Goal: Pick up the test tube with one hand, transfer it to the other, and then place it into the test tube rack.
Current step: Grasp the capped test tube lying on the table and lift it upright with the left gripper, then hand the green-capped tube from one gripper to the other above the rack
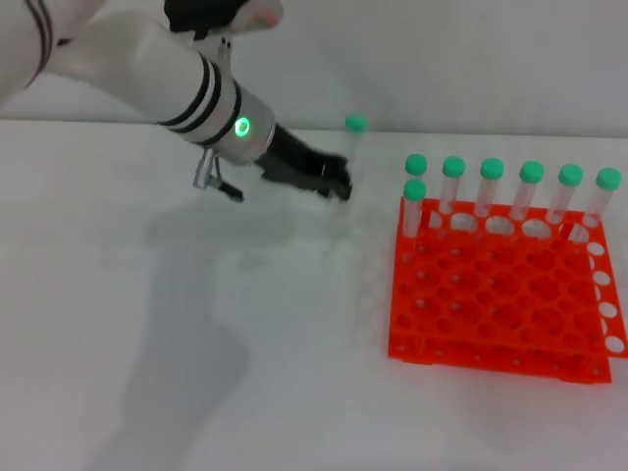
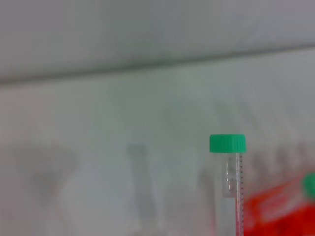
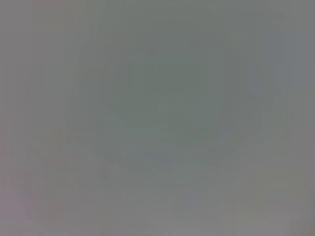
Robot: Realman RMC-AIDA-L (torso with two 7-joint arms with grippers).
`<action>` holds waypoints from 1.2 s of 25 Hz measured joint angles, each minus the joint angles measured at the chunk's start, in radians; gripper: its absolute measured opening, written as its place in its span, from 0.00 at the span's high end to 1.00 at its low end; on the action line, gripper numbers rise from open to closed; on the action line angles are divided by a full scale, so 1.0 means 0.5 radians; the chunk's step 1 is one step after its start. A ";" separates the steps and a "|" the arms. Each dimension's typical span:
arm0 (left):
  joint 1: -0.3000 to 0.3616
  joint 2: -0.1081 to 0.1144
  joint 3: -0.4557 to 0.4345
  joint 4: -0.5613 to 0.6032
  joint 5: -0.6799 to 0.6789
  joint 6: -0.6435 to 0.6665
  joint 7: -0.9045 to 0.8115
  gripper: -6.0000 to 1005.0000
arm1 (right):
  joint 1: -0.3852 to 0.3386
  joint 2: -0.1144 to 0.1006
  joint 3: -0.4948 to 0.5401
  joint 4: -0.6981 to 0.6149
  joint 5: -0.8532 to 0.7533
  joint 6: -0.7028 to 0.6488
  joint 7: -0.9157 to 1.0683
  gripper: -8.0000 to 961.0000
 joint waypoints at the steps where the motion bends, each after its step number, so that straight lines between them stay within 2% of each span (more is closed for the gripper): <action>1: 0.025 -0.005 0.000 -0.019 -0.119 -0.026 0.108 0.83 | -0.006 -0.001 0.019 0.000 0.001 -0.001 0.021 0.11; 6: 0.241 -0.010 -0.001 -0.063 -0.888 -0.116 0.748 0.83 | -0.031 -0.002 0.062 0.000 0.001 -0.003 0.108 0.11; 10: 0.493 0.005 -0.001 -0.058 -1.588 0.010 1.244 0.83 | -0.040 -0.001 0.125 0.000 0.001 -0.003 0.114 0.11; 14: 0.794 0.024 -0.001 -0.038 -2.225 0.437 1.754 0.83 | -0.043 -0.005 0.133 0.000 -0.005 0.003 0.157 0.11; 17: 0.955 0.017 -0.001 -0.010 -2.471 0.773 2.115 0.83 | -0.060 -0.009 0.113 -0.020 -0.031 0.018 0.343 0.11; 21: 1.120 -0.012 -0.001 0.058 -2.557 1.151 2.519 0.82 | -0.123 -0.016 -0.019 -0.185 -0.174 0.025 0.856 0.11; 24: 1.187 -0.015 -0.001 0.220 -2.537 1.223 2.716 0.82 | -0.195 -0.022 -0.187 -0.377 -0.293 0.103 1.256 0.11; 28: 1.208 -0.020 0.000 0.432 -2.308 1.188 2.927 0.82 | -0.298 -0.082 -0.449 -0.562 -0.400 0.413 1.597 0.11; 30: 1.207 -0.028 -0.001 0.576 -2.166 1.121 3.032 0.82 | -0.336 -0.141 -0.624 -0.632 -0.443 0.634 1.729 0.11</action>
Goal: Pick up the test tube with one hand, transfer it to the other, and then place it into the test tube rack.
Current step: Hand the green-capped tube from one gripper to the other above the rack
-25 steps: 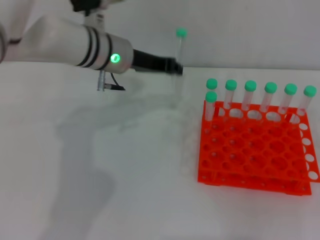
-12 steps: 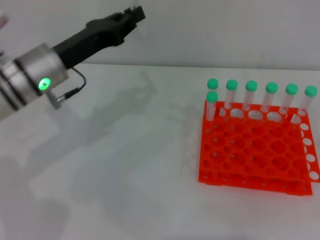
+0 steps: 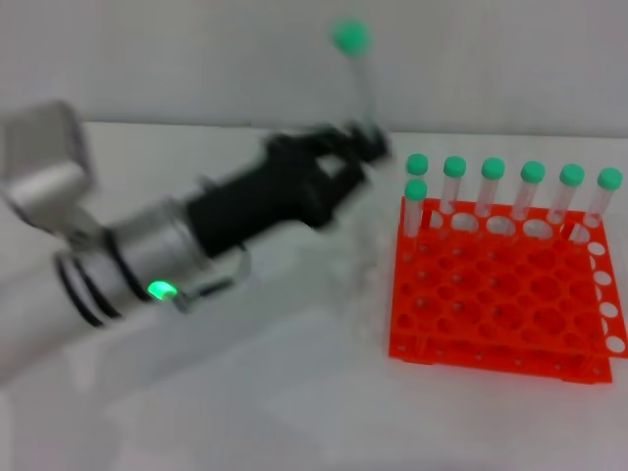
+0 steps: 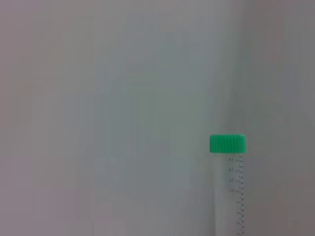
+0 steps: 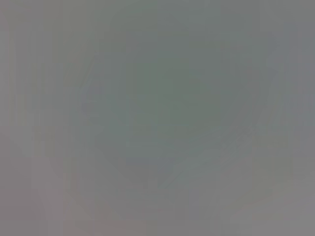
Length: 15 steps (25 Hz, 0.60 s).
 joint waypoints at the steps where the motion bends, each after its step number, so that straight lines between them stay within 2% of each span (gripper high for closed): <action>1: 0.008 -0.005 0.000 0.086 0.055 -0.053 0.061 0.82 | -0.006 -0.022 -0.058 -0.015 -0.021 0.076 0.039 0.11; 3: 0.030 -0.014 -0.001 0.285 0.182 -0.176 0.213 0.82 | -0.006 -0.081 -0.195 -0.041 -0.093 0.286 0.115 0.11; 4: 0.030 -0.014 -0.001 0.285 0.182 -0.176 0.213 0.82 | 0.000 -0.099 -0.236 -0.052 -0.129 0.367 0.131 0.11; 6: 0.036 -0.018 -0.002 0.388 0.271 -0.257 0.325 0.82 | 0.007 -0.110 -0.287 -0.108 -0.218 0.498 0.154 0.11; 11: 0.015 -0.022 -0.006 0.630 0.412 -0.526 0.492 0.82 | 0.012 -0.062 -0.307 -0.333 -0.444 0.561 0.246 0.11; 15: -0.009 -0.024 -0.009 0.671 0.423 -0.603 0.514 0.82 | 0.048 -0.037 -0.314 -0.521 -0.603 0.584 0.288 0.11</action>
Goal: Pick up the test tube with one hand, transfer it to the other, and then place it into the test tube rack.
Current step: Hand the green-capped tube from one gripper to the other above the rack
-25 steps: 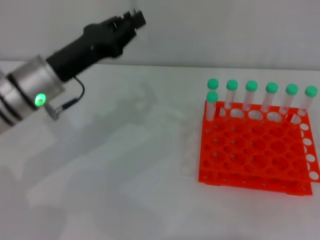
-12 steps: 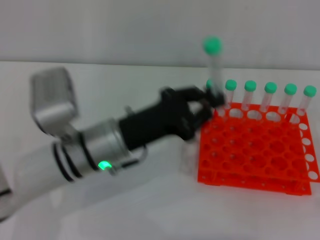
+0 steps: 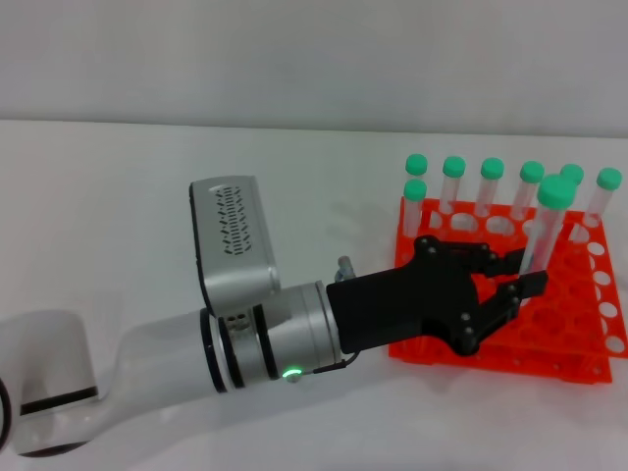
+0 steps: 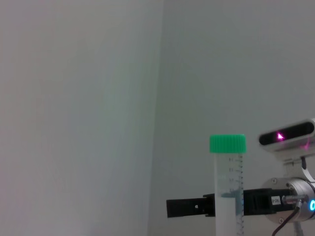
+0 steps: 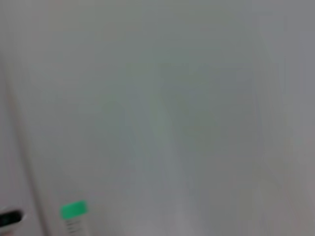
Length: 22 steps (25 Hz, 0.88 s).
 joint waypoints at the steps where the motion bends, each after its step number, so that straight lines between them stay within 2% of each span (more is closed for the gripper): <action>1: -0.006 0.000 -0.002 0.010 0.000 -0.013 0.003 0.82 | 0.011 0.000 -0.010 -0.032 -0.024 0.004 0.002 0.11; 9: 0.003 -0.007 -0.019 0.033 -0.013 -0.091 0.011 0.82 | 0.106 -0.039 -0.193 -0.181 -0.042 0.063 0.092 0.11; 14: 0.016 -0.010 -0.019 0.038 -0.015 -0.114 0.008 0.82 | 0.157 -0.047 -0.253 -0.191 -0.035 0.103 0.174 0.11; 18: 0.019 -0.010 -0.019 0.043 -0.017 -0.121 0.010 0.82 | 0.172 -0.009 -0.290 -0.194 -0.021 0.118 0.182 0.11; 22: 0.021 -0.010 -0.013 0.047 -0.008 -0.129 0.009 0.82 | 0.186 0.055 -0.310 -0.216 -0.025 0.120 0.174 0.11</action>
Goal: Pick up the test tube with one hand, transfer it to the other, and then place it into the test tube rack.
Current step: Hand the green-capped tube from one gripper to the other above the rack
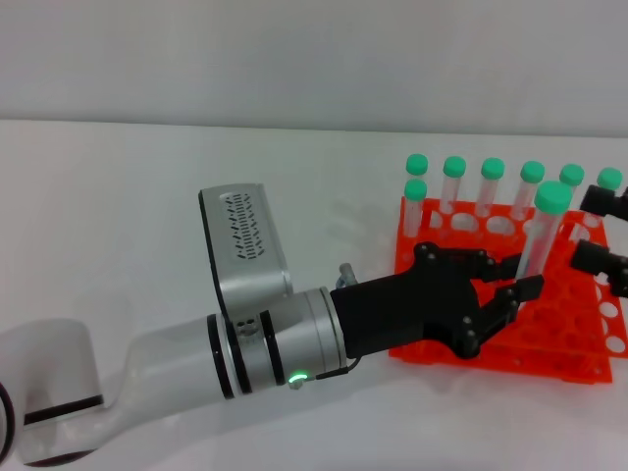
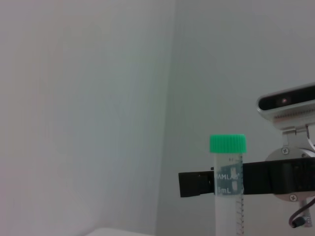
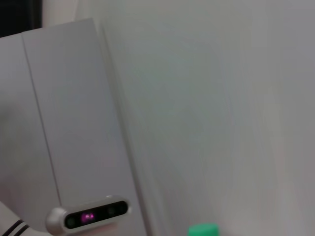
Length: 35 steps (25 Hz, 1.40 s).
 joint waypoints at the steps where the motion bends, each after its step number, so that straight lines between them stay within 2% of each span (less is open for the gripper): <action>1: -0.002 0.000 0.002 0.003 0.002 -0.007 -0.002 0.82 | 0.005 0.013 -0.008 -0.002 -0.003 0.000 -0.004 0.11; 5: -0.024 0.001 0.010 0.025 0.032 -0.067 -0.010 0.82 | 0.022 0.044 -0.021 -0.011 -0.008 -0.009 -0.014 0.14; 15: -0.064 0.006 -0.003 0.036 0.087 -0.116 -0.034 0.81 | 0.024 0.049 -0.021 -0.014 -0.012 -0.052 -0.017 0.22; 21: -0.077 0.009 -0.001 0.037 0.087 -0.118 -0.035 0.81 | 0.016 0.035 -0.021 -0.007 -0.016 -0.062 -0.041 0.43; 35: -0.081 0.007 -0.005 0.038 0.131 -0.149 -0.015 0.81 | 0.024 0.028 -0.021 0.023 -0.015 -0.052 -0.092 0.59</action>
